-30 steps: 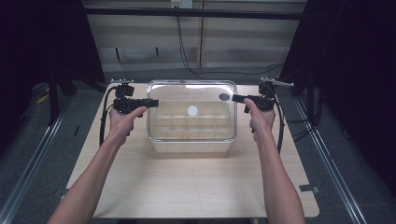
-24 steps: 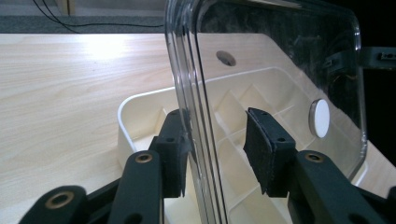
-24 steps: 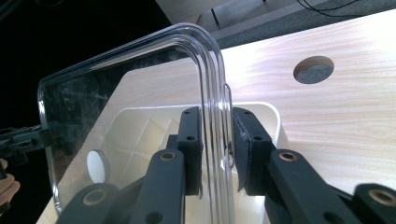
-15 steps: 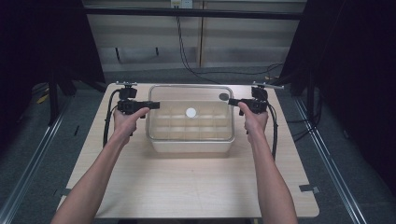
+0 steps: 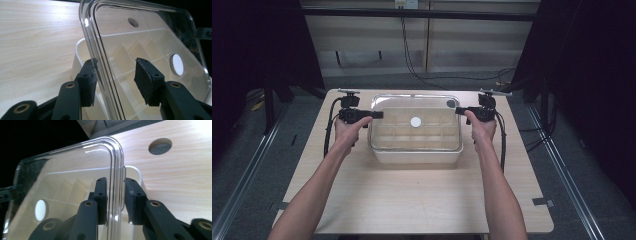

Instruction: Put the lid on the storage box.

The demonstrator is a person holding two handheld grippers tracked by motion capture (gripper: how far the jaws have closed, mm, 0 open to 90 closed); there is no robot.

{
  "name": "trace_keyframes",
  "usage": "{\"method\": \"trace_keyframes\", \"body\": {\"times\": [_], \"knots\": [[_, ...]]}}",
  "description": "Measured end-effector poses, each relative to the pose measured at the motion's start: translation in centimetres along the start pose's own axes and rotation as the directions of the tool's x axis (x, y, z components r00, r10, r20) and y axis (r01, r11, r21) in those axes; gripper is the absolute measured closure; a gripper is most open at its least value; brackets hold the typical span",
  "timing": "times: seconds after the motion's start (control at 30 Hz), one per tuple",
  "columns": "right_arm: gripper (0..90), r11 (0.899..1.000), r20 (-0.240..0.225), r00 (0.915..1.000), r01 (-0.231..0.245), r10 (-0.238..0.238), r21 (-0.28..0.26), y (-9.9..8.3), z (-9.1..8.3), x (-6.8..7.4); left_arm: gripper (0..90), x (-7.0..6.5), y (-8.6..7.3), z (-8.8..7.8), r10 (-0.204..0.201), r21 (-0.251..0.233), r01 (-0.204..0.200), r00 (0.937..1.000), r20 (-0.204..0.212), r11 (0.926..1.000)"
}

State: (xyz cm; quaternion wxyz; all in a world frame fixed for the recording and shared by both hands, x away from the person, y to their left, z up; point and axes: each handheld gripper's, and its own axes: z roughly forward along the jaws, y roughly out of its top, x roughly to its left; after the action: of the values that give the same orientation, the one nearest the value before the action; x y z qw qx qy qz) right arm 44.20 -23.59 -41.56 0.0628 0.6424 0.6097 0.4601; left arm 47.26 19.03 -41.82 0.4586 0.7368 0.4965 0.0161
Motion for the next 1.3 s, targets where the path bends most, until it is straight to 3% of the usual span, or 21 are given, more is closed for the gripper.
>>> {"method": "trace_keyframes", "body": {"times": [0.17, 0.23, 0.27, 0.3, 0.33, 0.43, 0.5, 0.6, 0.67, 0.83, 0.93, 1.13, 1.23, 1.3], "knots": [[71.9, 1.000, 0.027, 0.9996, 0.003, -0.004, 0.012, -0.1, 0.6, -0.1, 50.8, 0.4, -0.2, 0.4, 0.014, 0.023, -0.014, 0.9999, -0.009, 0.9996], [72.5, 1.000, 0.047, 0.9989, 0.006, -0.007, 0.010, -0.2, 0.7, -0.2, 49.6, 0.6, -0.5, 0.6, 0.030, 0.051, -0.028, 0.9990, -0.034, 0.9983], [74.7, 1.000, 0.023, 0.9996, 0.013, -0.013, 0.005, -0.2, 0.8, -0.2, 49.3, 0.7, -0.6, 0.9, 0.035, 0.069, -0.031, 0.9973, -0.064, 0.9971], [74.9, 1.000, -0.004, 1.0000, 0.006, -0.006, -0.007, -0.2, 0.8, -0.2, 48.2, 1.0, -1.0, 0.8, 0.016, 0.047, -0.014, 0.9993, -0.034, 0.9988], [74.8, 1.000, 0.004, 0.9999, 0.016, -0.016, -0.006, -0.1, 0.8, 0.1, 50.6, 1.2, -1.1, 0.8, -0.009, 0.025, 0.009, 0.9997, -0.024, 0.9996], [69.0, 0.998, 0.048, 0.9967, 0.065, -0.065, 0.018, -0.2, 1.1, 0.5, 50.9, 1.6, -1.3, 0.9, -0.008, 0.056, 0.013, 0.9968, -0.080, 0.9983], [65.9, 0.997, 0.071, 0.9942, 0.078, -0.080, 0.028, -0.5, 1.3, 0.4, 55.9, 1.9, -1.5, 0.7, -0.016, 0.038, 0.019, 0.9955, -0.093, 0.9991], [62.3, 0.996, 0.081, 0.9936, 0.074, -0.078, 0.051, -1.1, 1.6, -0.4, 60.2, 2.2, -1.8, 0.5, -0.025, 0.029, 0.027, 0.9978, -0.061, 0.9992], [61.2, 0.997, 0.067, 0.9955, 0.064, -0.066, 0.041, -1.4, 1.6, -0.7, 61.3, 2.1, -1.8, 0.4, -0.023, 0.022, 0.025, 0.9978, -0.062, 0.9994], [62.4, 0.996, 0.062, 0.9948, 0.077, -0.080, 0.055, -1.9, 1.9, -0.9, 70.3, 1.9, -1.7, -0.1, 0.033, 0.041, -0.031, 0.9971, -0.068, 0.9987], [64.4, 0.996, 0.057, 0.9949, 0.081, -0.084, 0.045, -2.1, 1.9, -0.7, 70.4, 1.8, -1.9, 0.0, 0.028, 0.042, -0.026, 0.9986, -0.044, 0.9988], [67.5, 0.996, 0.054, 0.9953, 0.080, -0.081, 0.029, -2.3, 1.5, -1.0, 69.6, 1.3, -2.0, -0.1, 0.056, 0.058, -0.053, 0.9972, -0.050, 0.9969], [68.7, 0.996, 0.054, 0.9950, 0.083, -0.084, 0.025, -2.5, 1.2, -1.1, 68.5, 1.3, -2.2, -0.1, 0.037, 0.047, -0.035, 0.9984, -0.042, 0.9983], [70.2, 0.997, 0.047, 0.9957, 0.079, -0.080, 0.021, -2.6, 1.0, -1.2, 68.6, 1.3, -2.3, -0.1, 0.047, 0.045, -0.045, 0.9980, -0.042, 0.9980]]}}
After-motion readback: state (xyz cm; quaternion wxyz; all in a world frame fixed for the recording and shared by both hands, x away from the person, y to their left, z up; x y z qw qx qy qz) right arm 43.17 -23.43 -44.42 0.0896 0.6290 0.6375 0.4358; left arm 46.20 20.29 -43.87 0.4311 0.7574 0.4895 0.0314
